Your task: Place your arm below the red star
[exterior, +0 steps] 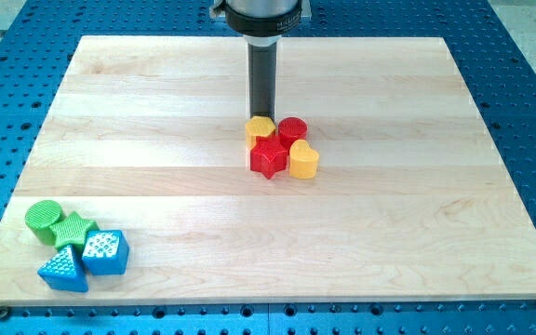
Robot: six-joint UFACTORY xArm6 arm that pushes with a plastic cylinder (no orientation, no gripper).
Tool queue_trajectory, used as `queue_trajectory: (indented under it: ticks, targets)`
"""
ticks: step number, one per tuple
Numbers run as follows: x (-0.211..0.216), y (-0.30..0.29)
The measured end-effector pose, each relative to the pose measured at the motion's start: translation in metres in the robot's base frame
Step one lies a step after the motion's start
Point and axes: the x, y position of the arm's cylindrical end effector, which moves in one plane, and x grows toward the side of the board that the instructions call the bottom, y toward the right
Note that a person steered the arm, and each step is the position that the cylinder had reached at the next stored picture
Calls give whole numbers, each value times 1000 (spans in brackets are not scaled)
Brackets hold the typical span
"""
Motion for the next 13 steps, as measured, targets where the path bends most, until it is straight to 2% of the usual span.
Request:
queue_trajectory:
  ticks: [2, 5, 7, 12, 13]
  targets:
    - [-2, -3]
    - [0, -203]
    - [3, -291]
    - [17, -298]
    - [16, -246]
